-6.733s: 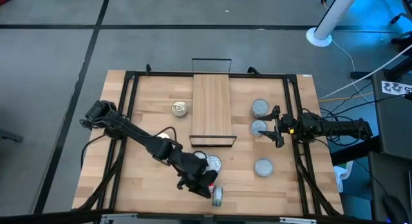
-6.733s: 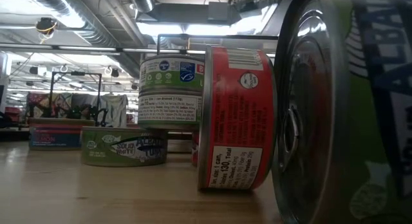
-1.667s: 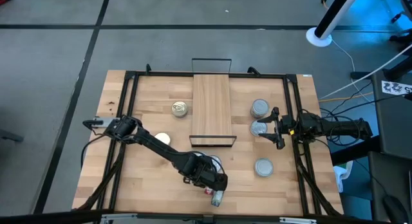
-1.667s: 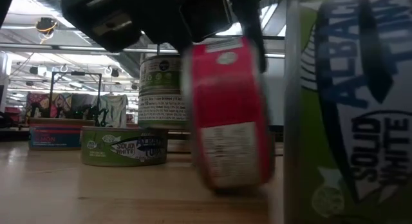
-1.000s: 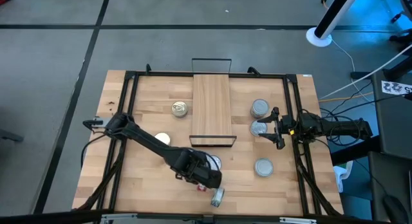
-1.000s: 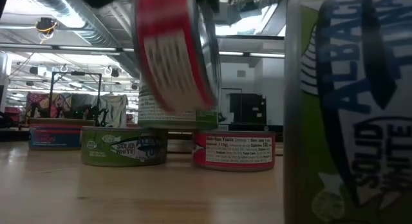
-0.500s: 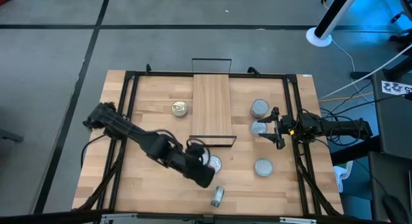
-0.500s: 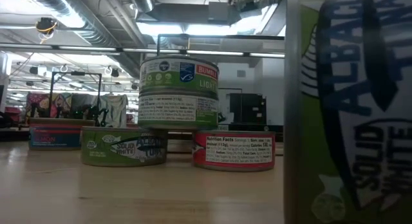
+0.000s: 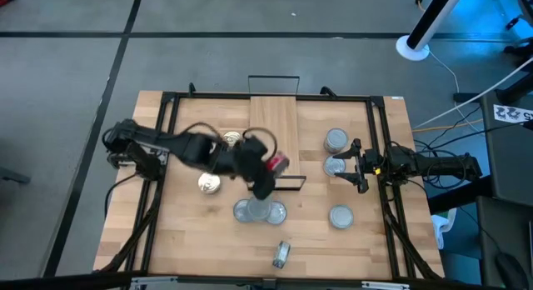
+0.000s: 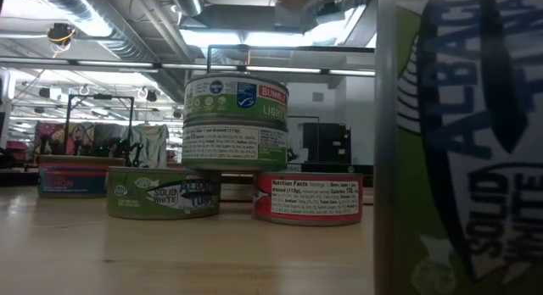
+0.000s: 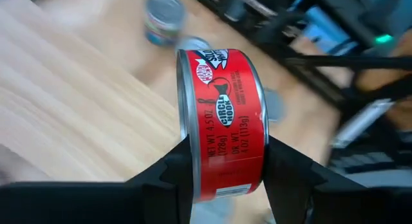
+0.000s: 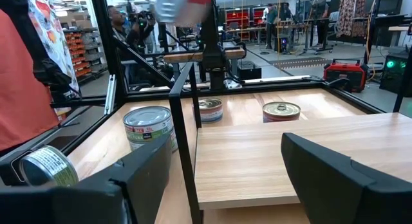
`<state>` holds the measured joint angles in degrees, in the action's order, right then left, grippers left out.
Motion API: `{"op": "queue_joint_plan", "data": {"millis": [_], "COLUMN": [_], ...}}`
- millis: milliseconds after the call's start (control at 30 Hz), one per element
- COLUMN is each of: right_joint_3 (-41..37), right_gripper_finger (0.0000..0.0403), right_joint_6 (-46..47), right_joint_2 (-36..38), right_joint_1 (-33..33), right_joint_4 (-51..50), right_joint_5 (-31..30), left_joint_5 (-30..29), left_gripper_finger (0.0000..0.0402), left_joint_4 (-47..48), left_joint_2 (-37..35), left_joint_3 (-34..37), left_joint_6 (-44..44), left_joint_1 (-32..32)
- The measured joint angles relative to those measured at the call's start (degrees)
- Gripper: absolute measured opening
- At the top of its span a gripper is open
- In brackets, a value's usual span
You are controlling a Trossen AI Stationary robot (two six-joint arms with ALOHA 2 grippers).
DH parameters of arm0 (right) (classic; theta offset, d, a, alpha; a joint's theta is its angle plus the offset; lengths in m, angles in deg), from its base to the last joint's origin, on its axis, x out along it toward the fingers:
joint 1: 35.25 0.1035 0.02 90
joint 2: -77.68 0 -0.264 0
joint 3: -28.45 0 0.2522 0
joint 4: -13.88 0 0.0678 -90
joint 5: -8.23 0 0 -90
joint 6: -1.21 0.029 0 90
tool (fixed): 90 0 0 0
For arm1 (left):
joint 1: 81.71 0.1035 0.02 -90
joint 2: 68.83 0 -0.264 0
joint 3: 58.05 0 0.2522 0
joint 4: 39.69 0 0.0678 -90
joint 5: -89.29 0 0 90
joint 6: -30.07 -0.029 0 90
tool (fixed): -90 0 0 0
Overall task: Stack canned seafood by type on shelf
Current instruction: Put the red tuna can on the shelf
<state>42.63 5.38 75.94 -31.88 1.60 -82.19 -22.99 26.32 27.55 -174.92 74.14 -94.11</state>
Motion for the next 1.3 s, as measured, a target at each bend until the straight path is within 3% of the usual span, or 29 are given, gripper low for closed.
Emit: {"op": "queue_joint_plan", "data": {"millis": [467, 900, 1300], "right_joint_3": [0.00, 0.00, 0.01], "right_gripper_finger": [0.0293, 0.0293, 0.0293], "right_joint_6": [0.01, 0.01, 0.03], "right_joint_2": [0.00, 0.00, 0.00], "right_joint_1": [0.00, -0.01, 0.01], "right_joint_4": [0.02, 0.08, 0.09], "right_joint_5": [0.00, -0.01, -0.01], "left_joint_5": [-8.05, -10.63, -11.06], "left_gripper_finger": [0.0141, 0.0143, 0.0142], "left_joint_4": [8.40, 5.11, -1.69], "left_joint_2": [0.42, 10.26, 16.26], "left_joint_3": [0.82, 5.70, 5.73], "left_joint_6": [-36.73, -67.75, -84.91], "left_joint_1": [20.43, 27.82, 32.92]}}
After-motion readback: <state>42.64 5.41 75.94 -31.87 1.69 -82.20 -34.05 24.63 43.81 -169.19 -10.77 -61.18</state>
